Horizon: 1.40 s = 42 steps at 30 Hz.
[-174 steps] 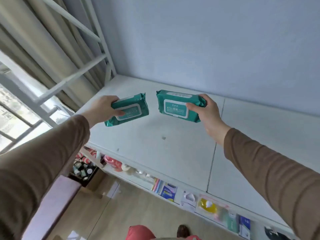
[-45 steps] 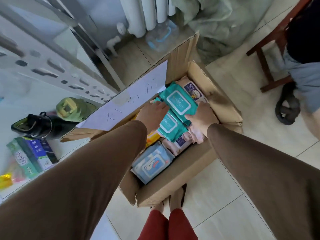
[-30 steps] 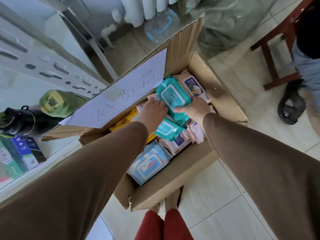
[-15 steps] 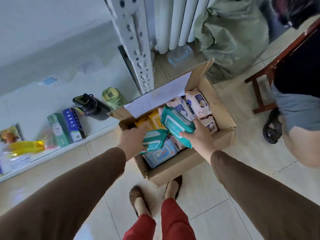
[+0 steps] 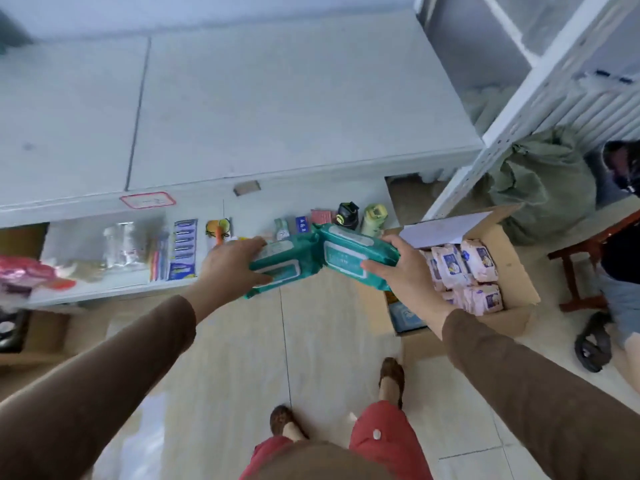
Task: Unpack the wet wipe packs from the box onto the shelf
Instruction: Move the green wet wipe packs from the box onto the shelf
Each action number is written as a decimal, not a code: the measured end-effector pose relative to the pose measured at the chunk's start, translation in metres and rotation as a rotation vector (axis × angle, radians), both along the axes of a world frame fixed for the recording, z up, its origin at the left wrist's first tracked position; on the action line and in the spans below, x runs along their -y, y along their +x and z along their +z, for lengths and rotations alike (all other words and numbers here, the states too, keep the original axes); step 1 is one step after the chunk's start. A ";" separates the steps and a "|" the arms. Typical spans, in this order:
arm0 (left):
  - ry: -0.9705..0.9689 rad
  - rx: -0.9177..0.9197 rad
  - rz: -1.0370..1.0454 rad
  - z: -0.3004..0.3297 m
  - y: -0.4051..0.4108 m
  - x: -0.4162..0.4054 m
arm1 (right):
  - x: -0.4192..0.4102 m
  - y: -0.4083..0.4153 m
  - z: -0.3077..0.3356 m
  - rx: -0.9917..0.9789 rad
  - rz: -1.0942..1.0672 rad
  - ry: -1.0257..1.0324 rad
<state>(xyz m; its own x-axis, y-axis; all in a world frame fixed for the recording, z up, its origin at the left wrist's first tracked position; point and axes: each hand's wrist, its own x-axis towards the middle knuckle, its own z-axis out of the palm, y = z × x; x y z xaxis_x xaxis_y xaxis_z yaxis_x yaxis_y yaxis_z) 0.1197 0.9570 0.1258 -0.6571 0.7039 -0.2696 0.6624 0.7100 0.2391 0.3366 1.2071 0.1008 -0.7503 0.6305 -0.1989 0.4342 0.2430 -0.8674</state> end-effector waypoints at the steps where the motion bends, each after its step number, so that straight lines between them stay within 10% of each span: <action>1: 0.030 0.003 0.030 0.017 -0.011 0.024 | 0.018 -0.017 0.015 -0.022 0.028 -0.003; 12: 0.188 -0.014 0.242 0.136 -0.165 0.220 | 0.146 -0.232 0.132 -0.206 0.316 -0.107; 42: 0.131 0.003 0.326 0.141 -0.768 0.427 | 0.361 -0.839 0.114 -0.238 0.220 -0.185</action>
<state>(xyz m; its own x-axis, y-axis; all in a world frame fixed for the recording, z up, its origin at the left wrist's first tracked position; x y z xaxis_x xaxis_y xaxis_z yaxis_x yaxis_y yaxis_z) -0.6484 0.5296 0.2672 -0.8525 0.4857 -0.1934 0.4049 0.8474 0.3436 -0.5026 0.8462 0.2145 -0.9029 0.4186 -0.0975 0.1694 0.1381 -0.9758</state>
